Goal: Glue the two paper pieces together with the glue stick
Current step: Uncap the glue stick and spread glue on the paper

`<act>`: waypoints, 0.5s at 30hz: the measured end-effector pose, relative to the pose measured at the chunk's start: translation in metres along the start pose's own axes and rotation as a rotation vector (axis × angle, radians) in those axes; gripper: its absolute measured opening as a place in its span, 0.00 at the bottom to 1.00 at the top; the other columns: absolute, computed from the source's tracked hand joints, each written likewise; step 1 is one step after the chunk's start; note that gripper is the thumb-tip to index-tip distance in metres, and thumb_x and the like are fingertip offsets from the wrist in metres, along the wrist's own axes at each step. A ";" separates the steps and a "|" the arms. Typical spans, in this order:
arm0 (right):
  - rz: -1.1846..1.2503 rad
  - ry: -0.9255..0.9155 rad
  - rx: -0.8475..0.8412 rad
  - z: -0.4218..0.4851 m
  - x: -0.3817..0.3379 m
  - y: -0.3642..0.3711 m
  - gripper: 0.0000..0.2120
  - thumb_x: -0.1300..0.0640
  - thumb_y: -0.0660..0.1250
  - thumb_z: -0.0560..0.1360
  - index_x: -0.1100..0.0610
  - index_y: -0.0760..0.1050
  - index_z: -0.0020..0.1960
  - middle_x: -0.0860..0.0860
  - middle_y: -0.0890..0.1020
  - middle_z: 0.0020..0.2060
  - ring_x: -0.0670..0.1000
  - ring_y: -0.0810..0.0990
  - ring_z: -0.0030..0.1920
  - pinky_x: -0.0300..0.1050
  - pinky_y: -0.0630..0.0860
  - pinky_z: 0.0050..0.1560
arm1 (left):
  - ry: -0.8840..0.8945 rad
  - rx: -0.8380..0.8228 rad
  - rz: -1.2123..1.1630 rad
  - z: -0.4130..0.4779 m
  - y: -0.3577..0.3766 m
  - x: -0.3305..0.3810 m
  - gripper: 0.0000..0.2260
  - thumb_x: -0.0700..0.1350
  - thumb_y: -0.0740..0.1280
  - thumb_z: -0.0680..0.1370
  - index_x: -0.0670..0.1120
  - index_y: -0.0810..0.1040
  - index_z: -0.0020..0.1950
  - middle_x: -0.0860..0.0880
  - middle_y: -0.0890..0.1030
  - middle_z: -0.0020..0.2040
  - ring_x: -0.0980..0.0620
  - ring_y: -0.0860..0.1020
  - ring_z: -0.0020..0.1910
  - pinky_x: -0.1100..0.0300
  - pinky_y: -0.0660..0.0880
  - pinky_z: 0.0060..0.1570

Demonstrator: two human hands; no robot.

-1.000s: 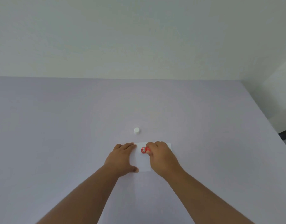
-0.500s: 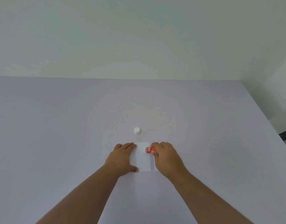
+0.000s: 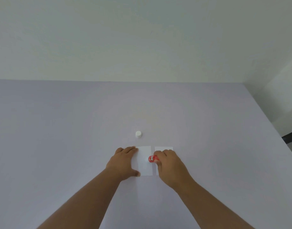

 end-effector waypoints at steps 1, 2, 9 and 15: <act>-0.008 0.005 0.000 0.001 -0.001 0.001 0.11 0.56 0.54 0.78 0.55 0.72 0.56 0.52 0.77 0.47 0.53 0.71 0.49 0.44 0.71 0.47 | 0.000 0.000 0.000 0.000 0.000 -0.001 0.44 0.59 0.73 0.65 0.55 0.56 0.76 0.60 0.59 0.76 0.51 0.57 0.72 0.53 0.67 0.67; -0.012 0.001 -0.004 -0.001 -0.003 0.002 0.11 0.56 0.53 0.78 0.55 0.72 0.56 0.52 0.76 0.47 0.53 0.71 0.49 0.44 0.71 0.47 | -0.001 -0.001 -0.001 0.000 0.000 -0.001 0.44 0.59 0.73 0.65 0.55 0.56 0.76 0.60 0.59 0.76 0.51 0.57 0.72 0.53 0.67 0.67; 0.020 -0.033 -0.016 -0.020 -0.005 0.008 0.11 0.54 0.55 0.77 0.53 0.72 0.55 0.51 0.76 0.44 0.51 0.71 0.47 0.43 0.71 0.45 | -0.001 0.007 -0.005 0.001 0.000 -0.001 0.45 0.59 0.73 0.64 0.55 0.56 0.76 0.61 0.59 0.76 0.52 0.57 0.72 0.53 0.68 0.66; 0.018 0.111 -0.005 0.002 0.007 0.003 0.11 0.54 0.56 0.78 0.54 0.72 0.57 0.52 0.77 0.47 0.53 0.72 0.50 0.45 0.72 0.48 | -0.003 -0.001 -0.001 0.000 0.000 -0.001 0.44 0.59 0.73 0.64 0.55 0.57 0.76 0.61 0.59 0.75 0.51 0.58 0.72 0.52 0.69 0.66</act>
Point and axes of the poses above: each hand's wrist, its own z-axis towards the middle knuckle, its own y-axis out of the palm, x = y × z, the point moved 5 cm from there along z, towards the middle knuckle
